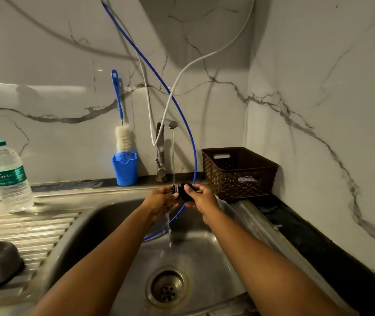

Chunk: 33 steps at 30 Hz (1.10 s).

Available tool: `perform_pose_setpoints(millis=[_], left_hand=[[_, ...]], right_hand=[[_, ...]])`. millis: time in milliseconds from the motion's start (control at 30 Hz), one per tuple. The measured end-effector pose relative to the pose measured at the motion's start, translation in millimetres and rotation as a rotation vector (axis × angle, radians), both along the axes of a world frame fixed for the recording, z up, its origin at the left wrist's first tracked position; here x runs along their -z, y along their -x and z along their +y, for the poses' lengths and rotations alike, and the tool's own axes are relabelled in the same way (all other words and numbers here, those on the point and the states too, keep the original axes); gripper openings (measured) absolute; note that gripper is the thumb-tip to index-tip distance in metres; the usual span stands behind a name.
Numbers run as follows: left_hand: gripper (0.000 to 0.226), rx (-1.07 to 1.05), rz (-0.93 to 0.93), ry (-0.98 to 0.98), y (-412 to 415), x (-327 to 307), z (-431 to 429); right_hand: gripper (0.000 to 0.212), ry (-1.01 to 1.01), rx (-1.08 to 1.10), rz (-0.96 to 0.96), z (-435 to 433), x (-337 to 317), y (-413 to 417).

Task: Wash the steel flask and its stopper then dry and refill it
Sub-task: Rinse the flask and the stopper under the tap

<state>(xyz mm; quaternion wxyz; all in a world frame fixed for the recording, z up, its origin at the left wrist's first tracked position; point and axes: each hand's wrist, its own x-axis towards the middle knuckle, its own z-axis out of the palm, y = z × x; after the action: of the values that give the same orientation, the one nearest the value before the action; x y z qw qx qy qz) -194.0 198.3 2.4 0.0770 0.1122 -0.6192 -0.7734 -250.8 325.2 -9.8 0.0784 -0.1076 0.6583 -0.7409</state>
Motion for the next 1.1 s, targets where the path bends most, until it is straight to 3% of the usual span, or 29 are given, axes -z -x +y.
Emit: perform_pose_setpoints(millis=[233,400,500,667,800,1100], left_hand=[[0.013,-0.059,-0.017,-0.076,3,1,-4],[0.027,-0.092,0.095,-0.003,2,2,-11],[0.032,-0.058,0.139,0.031,1,2,-9],[0.016,-0.062,0.036,-0.123,4,0,-4],[0.019,-0.043,0.01,-0.155,5,1,-3],[0.038,-0.026,0.092,-0.02,2,5,-8]], right_hand=[[0.044,-0.041,-0.077,0.147,0,0,-1],[0.043,-0.063,-0.076,-0.023,-3,-6,-7],[0.034,-0.025,-0.053,-0.018,-4,-5,-7],[0.041,0.11,-0.08,0.0,1,-7,-6],[0.046,0.1,-0.154,0.041,4,-7,-5],[0.04,0.023,-0.083,0.015,0,-4,-4]])
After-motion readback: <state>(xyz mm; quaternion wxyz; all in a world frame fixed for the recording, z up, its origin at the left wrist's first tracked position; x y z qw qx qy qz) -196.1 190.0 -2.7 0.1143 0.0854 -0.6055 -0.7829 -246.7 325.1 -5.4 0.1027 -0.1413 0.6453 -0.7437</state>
